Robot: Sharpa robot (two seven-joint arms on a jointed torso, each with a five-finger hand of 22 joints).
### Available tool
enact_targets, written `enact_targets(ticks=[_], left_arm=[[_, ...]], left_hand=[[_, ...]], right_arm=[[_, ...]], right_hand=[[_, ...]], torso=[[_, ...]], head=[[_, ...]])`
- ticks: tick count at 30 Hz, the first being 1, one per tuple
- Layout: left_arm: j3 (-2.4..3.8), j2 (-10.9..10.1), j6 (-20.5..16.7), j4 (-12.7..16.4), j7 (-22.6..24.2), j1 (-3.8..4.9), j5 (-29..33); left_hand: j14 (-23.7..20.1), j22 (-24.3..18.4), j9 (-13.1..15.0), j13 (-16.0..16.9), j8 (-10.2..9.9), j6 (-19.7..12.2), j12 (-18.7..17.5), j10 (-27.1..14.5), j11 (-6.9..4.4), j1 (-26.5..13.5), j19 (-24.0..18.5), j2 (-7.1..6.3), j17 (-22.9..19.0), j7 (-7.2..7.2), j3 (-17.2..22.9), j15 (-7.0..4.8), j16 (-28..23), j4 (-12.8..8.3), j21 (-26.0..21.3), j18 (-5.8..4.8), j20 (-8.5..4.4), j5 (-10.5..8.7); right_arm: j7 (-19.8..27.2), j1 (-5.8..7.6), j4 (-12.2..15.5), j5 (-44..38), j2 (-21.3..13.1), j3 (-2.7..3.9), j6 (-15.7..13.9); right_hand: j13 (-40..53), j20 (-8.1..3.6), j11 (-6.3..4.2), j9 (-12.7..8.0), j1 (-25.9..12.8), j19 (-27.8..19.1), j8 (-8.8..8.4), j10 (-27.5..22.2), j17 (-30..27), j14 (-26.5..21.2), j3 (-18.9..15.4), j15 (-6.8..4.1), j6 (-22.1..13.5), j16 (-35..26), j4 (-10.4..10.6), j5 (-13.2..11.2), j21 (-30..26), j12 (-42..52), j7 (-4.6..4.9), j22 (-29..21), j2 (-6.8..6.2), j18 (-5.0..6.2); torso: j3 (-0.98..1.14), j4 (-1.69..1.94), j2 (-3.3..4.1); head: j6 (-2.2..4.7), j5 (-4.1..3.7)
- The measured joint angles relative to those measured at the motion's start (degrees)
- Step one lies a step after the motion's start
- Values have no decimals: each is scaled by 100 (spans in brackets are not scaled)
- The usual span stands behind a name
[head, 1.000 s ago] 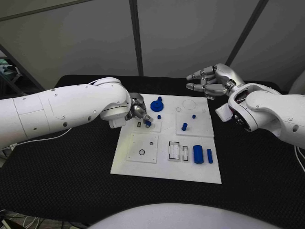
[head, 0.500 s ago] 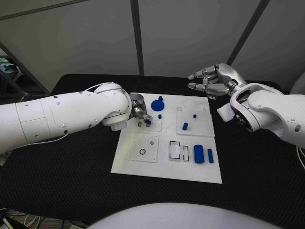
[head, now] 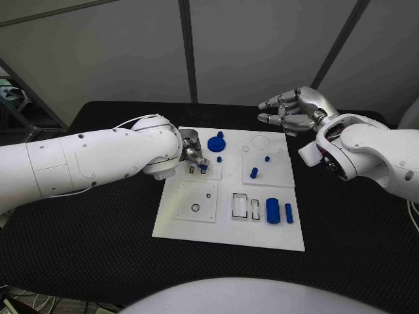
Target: Assemble the parts on the task board
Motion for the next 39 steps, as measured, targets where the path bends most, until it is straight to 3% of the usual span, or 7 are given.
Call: enact_targets(ticks=[39], left_arm=[[9,36,421,-29,-152,1,-106]], left_hand=[[0,0,82,-98,44,-30,-65,4,12,-135,0,-133,0,-12,149,0,23,-85,0,0,0,-3]], right_arm=[[-7,0,3,3,9,-1,58]], right_hand=[[1,0,0,1,-23,0,0,0,8,0,0,0,0,0,-1,0,0,0,0,0,23,0]], torso=[[2,2,-3]], head=[[-32,13]])
